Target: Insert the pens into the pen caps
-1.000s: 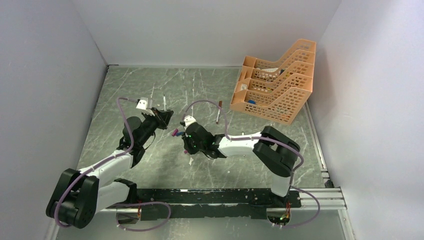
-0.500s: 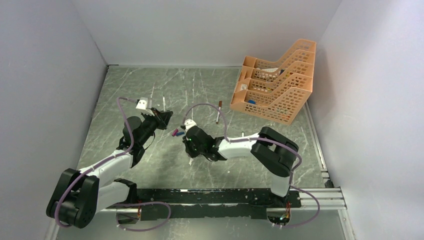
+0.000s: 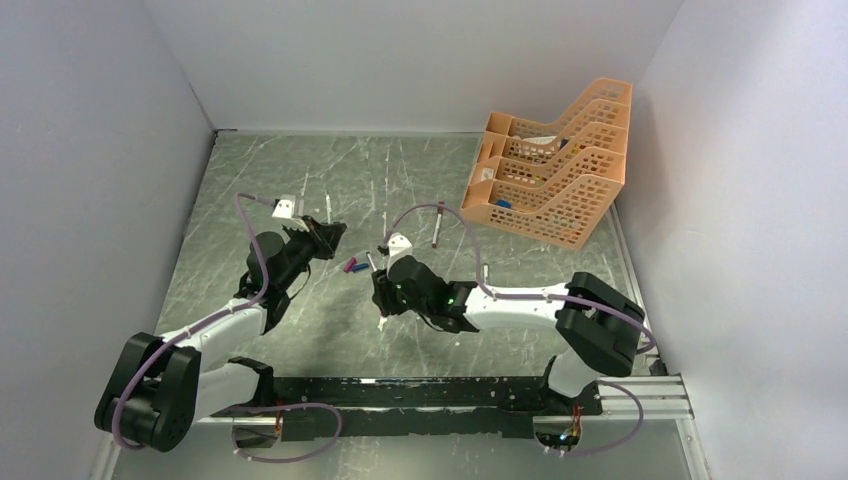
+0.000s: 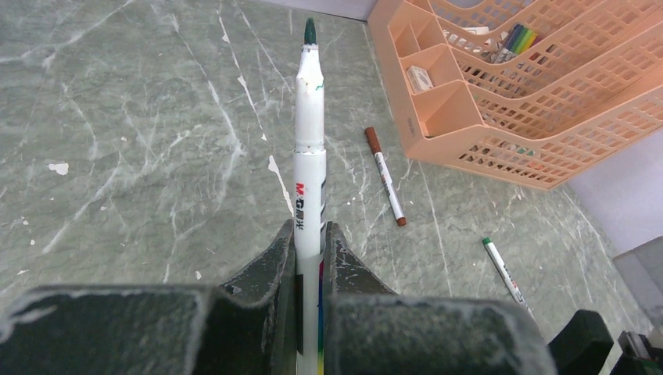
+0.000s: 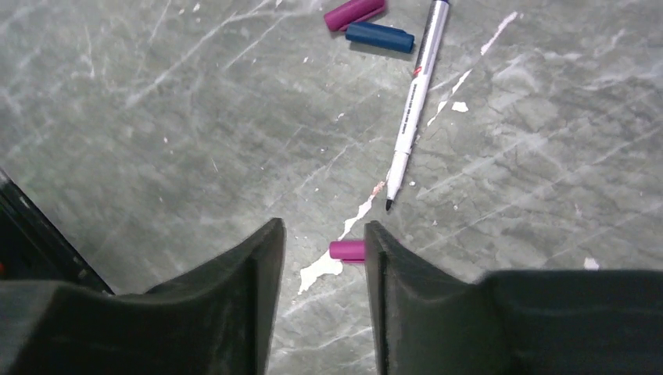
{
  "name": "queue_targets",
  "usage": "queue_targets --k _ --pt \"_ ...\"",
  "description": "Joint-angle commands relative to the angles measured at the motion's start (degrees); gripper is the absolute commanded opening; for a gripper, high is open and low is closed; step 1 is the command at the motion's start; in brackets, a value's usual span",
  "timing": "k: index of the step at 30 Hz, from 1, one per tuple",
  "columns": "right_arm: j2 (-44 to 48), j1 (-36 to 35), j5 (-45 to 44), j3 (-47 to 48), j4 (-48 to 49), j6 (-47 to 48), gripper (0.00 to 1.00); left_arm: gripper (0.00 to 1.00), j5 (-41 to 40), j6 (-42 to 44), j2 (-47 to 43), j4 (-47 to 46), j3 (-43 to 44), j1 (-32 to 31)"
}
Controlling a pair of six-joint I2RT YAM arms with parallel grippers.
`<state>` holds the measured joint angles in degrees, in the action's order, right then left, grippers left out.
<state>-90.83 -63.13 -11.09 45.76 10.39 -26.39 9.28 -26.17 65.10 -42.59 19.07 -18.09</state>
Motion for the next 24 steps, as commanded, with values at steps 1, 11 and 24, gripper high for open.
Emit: queue_targets --k 1,11,24 --pt "-0.65 -0.99 -6.58 4.17 -9.54 -7.71 0.48 0.07 1.05 -0.97 -0.23 -2.22 0.09 0.51" --pt "-6.93 -3.6 -9.65 3.52 -11.23 -16.03 0.47 0.07 -0.28 -1.59 -0.95 -1.56 -0.16 0.56" --pt "-13.29 -3.93 -12.16 9.43 -15.22 -14.26 0.46 0.07 -0.79 -1.24 -1.71 -0.06 0.24 0.6"
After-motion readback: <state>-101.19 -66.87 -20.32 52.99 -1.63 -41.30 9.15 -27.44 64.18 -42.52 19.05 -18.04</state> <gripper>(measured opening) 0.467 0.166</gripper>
